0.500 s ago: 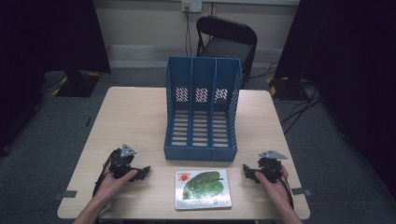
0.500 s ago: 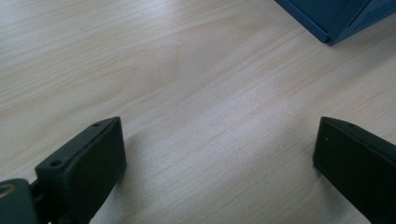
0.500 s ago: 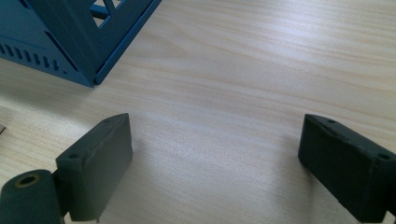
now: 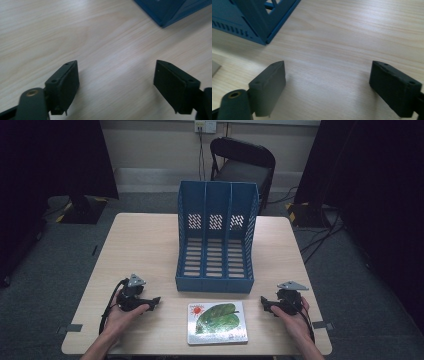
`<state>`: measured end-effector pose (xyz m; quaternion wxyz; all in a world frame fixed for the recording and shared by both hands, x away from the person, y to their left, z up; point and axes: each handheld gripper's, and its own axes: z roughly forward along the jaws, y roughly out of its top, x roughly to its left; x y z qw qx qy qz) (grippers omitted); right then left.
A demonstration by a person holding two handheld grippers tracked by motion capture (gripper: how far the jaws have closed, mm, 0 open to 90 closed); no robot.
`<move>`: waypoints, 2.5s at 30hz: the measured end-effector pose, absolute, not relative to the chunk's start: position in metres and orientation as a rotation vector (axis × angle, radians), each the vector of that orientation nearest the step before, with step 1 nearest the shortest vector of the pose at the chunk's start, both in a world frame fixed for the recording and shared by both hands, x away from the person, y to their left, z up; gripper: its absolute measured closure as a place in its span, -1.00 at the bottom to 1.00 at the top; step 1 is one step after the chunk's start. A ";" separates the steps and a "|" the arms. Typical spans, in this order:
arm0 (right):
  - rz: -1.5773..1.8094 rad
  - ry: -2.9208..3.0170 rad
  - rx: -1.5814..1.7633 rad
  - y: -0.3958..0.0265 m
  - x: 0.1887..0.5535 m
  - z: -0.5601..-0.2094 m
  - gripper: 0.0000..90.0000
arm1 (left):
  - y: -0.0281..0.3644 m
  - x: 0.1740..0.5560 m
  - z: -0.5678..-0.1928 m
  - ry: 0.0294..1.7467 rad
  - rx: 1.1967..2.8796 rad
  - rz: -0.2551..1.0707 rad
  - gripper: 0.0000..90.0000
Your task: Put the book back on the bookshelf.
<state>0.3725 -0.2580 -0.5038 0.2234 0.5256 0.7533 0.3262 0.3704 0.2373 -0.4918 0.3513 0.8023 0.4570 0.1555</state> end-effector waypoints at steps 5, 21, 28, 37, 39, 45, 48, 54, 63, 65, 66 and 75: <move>0.937 2.132 1.447 -0.249 0.369 -0.496 -0.69 | 0.227 0.360 -0.483 1.140 2.055 0.359 -0.47; 1.167 2.338 1.228 -0.217 0.316 -0.471 -0.49 | 0.179 0.347 -0.479 0.955 2.096 0.187 -0.37; 1.178 2.485 1.122 -0.193 0.317 -0.480 -0.47 | 0.168 0.348 -0.482 0.922 2.072 0.057 -0.01; 1.131 2.580 1.056 -0.183 0.317 -0.487 -0.51 | 0.151 0.348 -0.492 0.924 2.133 0.034 -0.15; 1.118 2.608 1.060 -0.181 0.318 -0.490 -0.58 | 0.149 0.349 -0.493 0.907 2.138 0.025 -0.15; 1.121 2.628 1.065 -0.177 0.318 -0.490 -0.61 | 0.149 0.349 -0.493 0.886 2.156 0.043 0.04; 1.123 2.655 1.025 -0.172 0.314 -0.490 -0.63 | 0.154 0.351 -0.491 0.921 2.163 0.068 0.02; 1.140 2.669 1.006 -0.163 0.313 -0.491 -0.70 | 0.159 0.355 -0.493 0.938 2.137 0.064 0.02; 1.151 2.696 0.997 -0.160 0.311 -0.493 -0.69 | 0.152 0.348 -0.493 0.939 2.137 0.090 -0.29; 1.138 2.705 0.979 -0.159 0.310 -0.493 -0.74 | 0.153 0.349 -0.494 0.953 2.117 0.065 -0.31; 1.138 2.705 0.979 -0.159 0.310 -0.493 -0.74 | 0.154 0.349 -0.494 0.955 2.108 0.052 -0.31; 1.132 2.716 0.959 -0.158 0.308 -0.493 -0.78 | 0.159 0.351 -0.493 0.997 2.072 -0.007 -0.27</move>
